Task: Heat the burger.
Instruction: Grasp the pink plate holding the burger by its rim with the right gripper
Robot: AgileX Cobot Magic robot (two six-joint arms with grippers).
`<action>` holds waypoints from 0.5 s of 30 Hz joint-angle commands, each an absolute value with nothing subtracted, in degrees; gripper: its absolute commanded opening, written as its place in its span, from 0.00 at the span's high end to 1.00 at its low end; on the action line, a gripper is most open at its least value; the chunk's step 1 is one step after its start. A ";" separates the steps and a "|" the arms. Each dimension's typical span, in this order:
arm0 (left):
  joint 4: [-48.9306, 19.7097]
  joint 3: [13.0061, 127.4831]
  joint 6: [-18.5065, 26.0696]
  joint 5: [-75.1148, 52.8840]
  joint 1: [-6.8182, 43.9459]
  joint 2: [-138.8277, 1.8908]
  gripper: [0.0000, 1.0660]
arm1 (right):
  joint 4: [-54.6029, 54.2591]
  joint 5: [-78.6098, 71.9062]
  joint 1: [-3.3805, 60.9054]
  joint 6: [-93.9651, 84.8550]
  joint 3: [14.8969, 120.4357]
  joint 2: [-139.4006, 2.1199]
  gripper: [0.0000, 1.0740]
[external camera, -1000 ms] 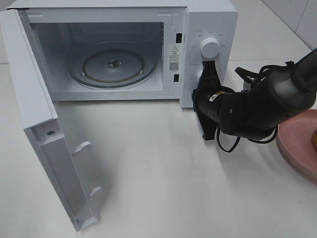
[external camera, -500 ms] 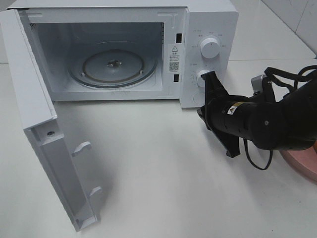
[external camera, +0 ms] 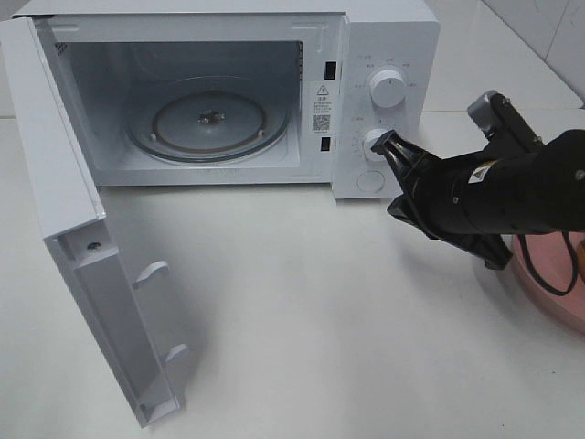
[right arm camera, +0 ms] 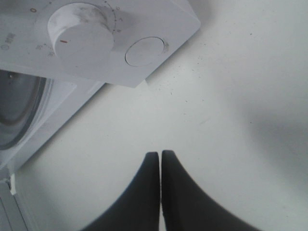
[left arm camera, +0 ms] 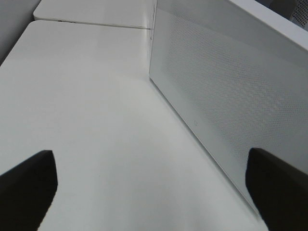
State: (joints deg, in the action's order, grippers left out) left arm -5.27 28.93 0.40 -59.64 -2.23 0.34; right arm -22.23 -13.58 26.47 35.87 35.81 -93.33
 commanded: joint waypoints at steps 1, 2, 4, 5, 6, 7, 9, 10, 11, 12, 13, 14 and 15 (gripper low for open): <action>-5.67 28.82 0.00 -59.19 -2.35 1.49 0.06 | -21.43 -8.94 25.10 30.42 35.70 -91.16 0.99; -5.67 28.82 0.00 -59.19 -2.35 1.49 0.06 | -21.14 -7.68 24.52 28.71 35.70 -90.64 0.99; -5.67 28.82 0.00 -59.19 -2.35 1.49 0.06 | -20.97 -4.58 23.61 24.92 35.70 -89.44 0.99; -5.67 28.82 0.00 -59.19 -2.35 1.49 0.06 | -20.97 -3.32 23.26 23.32 35.70 -88.87 0.99; -5.67 28.82 0.00 -59.19 -2.35 1.49 0.06 | -20.97 -0.40 22.40 19.82 35.70 -87.89 0.99; -5.67 28.82 0.00 -59.19 -2.35 1.49 0.06 | -20.97 -0.40 22.40 19.82 35.70 -87.89 0.99; -5.67 28.82 0.00 -59.19 -2.35 1.49 0.06 | -20.34 4.93 20.86 14.15 35.70 -86.46 0.99; -5.67 28.82 0.00 -59.19 -2.35 1.49 0.06 | -20.34 4.93 20.86 14.15 35.70 -86.46 0.99; -5.67 28.82 0.00 -59.19 -2.35 1.49 0.06 | -19.31 6.82 20.45 12.43 35.92 -85.94 0.98; -5.67 28.82 0.00 -59.19 -2.35 1.49 0.06 | -16.56 10.03 20.05 9.28 36.33 -85.03 0.98; -5.67 28.82 0.00 -59.19 -2.35 1.49 0.06 | -16.56 10.03 20.05 9.28 36.33 -85.03 0.98; -5.67 28.82 0.00 -59.19 -2.35 1.49 0.06 | -15.36 12.09 19.88 7.85 36.67 -84.63 0.97; -5.67 28.82 0.00 -59.19 -2.35 1.49 0.06 | -13.01 15.41 19.88 5.96 37.36 -83.88 0.97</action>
